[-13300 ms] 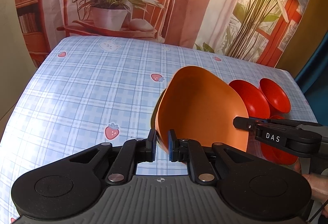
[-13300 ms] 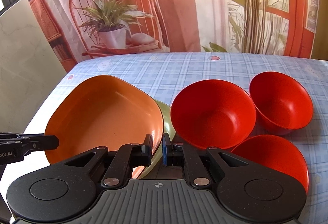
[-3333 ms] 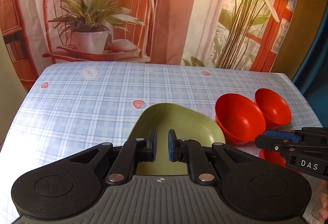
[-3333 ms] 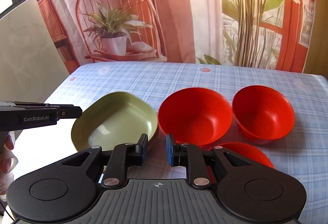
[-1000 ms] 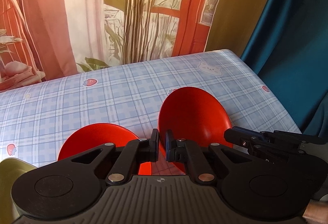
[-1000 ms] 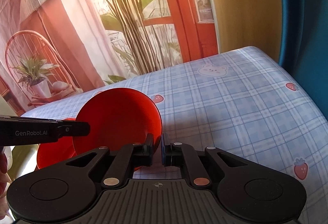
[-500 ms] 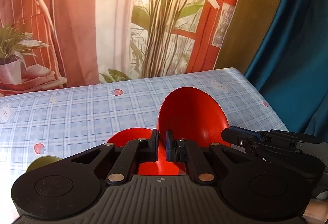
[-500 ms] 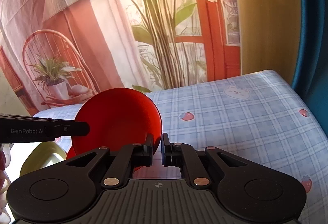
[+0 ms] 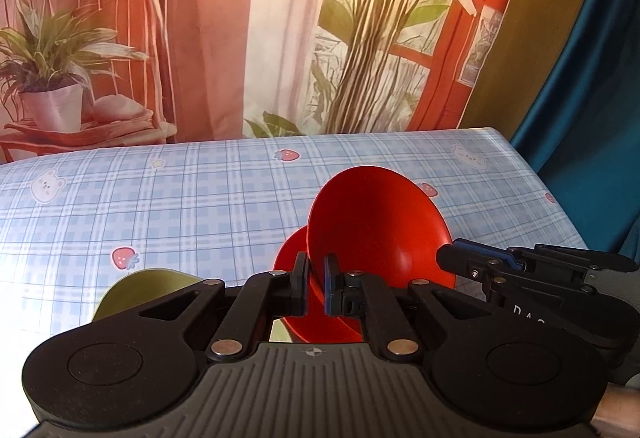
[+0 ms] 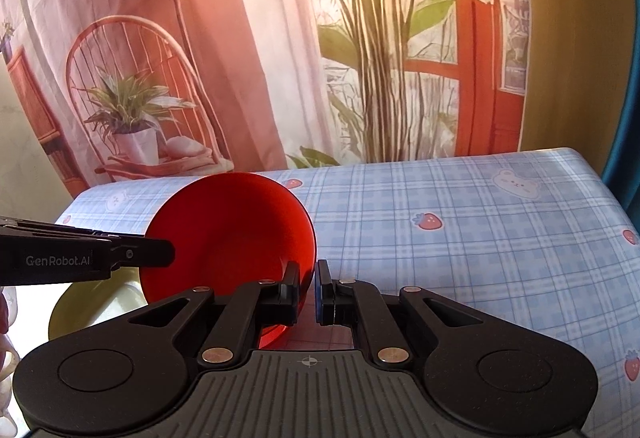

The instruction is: Organize plates and bowls

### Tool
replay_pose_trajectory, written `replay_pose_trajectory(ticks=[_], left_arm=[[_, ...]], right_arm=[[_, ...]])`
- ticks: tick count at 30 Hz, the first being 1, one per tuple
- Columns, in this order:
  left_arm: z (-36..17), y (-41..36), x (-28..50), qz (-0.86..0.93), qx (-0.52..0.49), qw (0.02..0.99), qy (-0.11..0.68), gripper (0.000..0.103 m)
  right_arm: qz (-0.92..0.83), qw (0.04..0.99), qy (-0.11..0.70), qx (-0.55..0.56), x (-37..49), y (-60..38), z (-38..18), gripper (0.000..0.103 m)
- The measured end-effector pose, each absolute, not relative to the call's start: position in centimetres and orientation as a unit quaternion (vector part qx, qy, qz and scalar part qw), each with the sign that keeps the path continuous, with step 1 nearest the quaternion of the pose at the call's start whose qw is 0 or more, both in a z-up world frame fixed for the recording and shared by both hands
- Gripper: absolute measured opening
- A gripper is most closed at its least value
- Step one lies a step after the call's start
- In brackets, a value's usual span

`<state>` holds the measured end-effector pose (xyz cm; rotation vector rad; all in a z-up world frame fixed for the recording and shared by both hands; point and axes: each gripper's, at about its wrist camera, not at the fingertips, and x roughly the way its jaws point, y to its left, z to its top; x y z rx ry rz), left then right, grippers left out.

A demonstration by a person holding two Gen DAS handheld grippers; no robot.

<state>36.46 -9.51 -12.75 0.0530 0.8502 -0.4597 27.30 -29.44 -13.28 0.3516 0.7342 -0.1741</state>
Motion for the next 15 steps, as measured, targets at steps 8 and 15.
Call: replay_pose_trajectory(ticks=[8, 15], left_arm=[[-13.9, -9.3, 36.6, -0.217, 0.032, 0.883, 0.414, 0.008], [-14.5, -9.3, 36.9, -0.211, 0.039, 0.881, 0.422, 0.008]], right_arm=[[-0.084, 0.908, 0.376, 0.165, 28.0, -28.6, -14.5, 0.007], [-0.081, 0.905, 0.387, 0.159, 28.5, -28.3, -15.1, 0.007]])
